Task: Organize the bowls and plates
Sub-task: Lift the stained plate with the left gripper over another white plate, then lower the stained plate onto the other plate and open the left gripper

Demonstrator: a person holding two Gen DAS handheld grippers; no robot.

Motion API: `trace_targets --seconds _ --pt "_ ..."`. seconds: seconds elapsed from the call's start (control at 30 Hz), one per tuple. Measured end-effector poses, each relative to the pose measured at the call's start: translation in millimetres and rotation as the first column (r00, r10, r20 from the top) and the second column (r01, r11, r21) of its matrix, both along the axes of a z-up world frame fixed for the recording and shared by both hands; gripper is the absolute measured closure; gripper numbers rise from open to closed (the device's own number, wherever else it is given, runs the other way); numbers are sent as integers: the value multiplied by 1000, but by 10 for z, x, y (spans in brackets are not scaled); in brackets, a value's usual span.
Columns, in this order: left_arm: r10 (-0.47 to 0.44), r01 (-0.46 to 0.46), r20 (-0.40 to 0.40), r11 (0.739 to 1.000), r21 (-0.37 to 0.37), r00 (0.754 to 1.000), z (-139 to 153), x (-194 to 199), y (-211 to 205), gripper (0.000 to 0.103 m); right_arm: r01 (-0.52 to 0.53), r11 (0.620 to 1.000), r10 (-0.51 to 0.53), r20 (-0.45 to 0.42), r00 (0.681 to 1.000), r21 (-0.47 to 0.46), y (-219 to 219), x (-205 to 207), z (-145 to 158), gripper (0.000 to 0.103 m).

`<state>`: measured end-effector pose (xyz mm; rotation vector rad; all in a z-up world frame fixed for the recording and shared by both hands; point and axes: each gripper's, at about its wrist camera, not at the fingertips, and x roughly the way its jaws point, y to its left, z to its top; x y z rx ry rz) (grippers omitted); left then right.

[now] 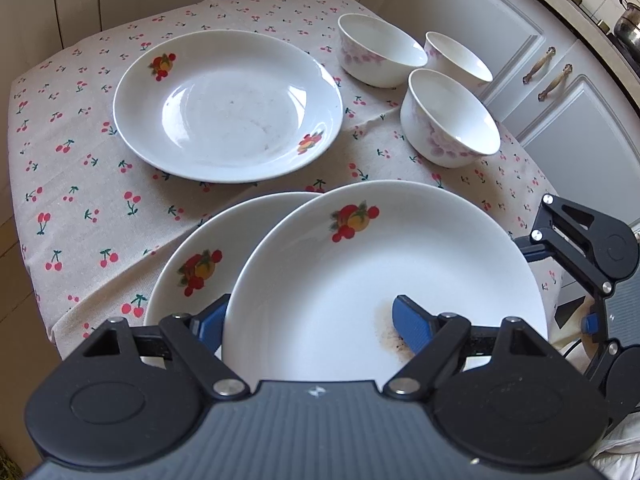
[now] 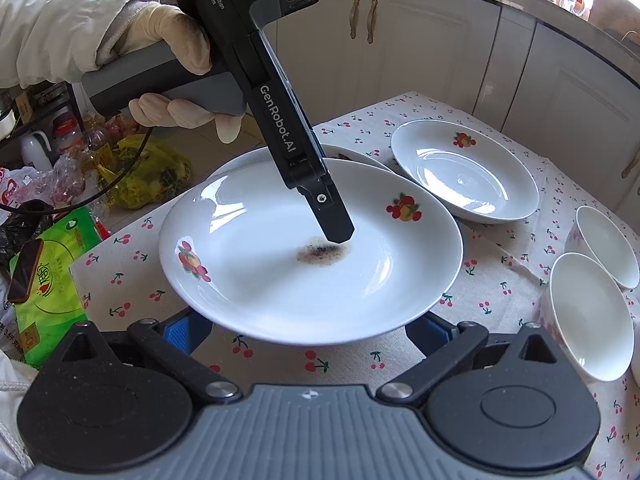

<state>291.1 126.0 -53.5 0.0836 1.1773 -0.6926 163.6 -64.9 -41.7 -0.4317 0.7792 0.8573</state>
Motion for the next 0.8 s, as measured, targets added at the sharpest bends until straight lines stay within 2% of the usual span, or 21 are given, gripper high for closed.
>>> trace_targets --seconds 0.23,0.63,0.8 --pt "2 -2 2 1000 8 1000 -26 9 -8 19 4 1000 -4 -16 1000 1 25 -3 7 0" --pt "-23 20 50 998 68 998 -18 -1 -21 19 17 1000 -17 -22 1000 9 65 -3 29 0" --pt "-10 6 56 998 61 998 -12 -8 30 19 18 1000 -18 -13 1000 5 72 -10 37 0"
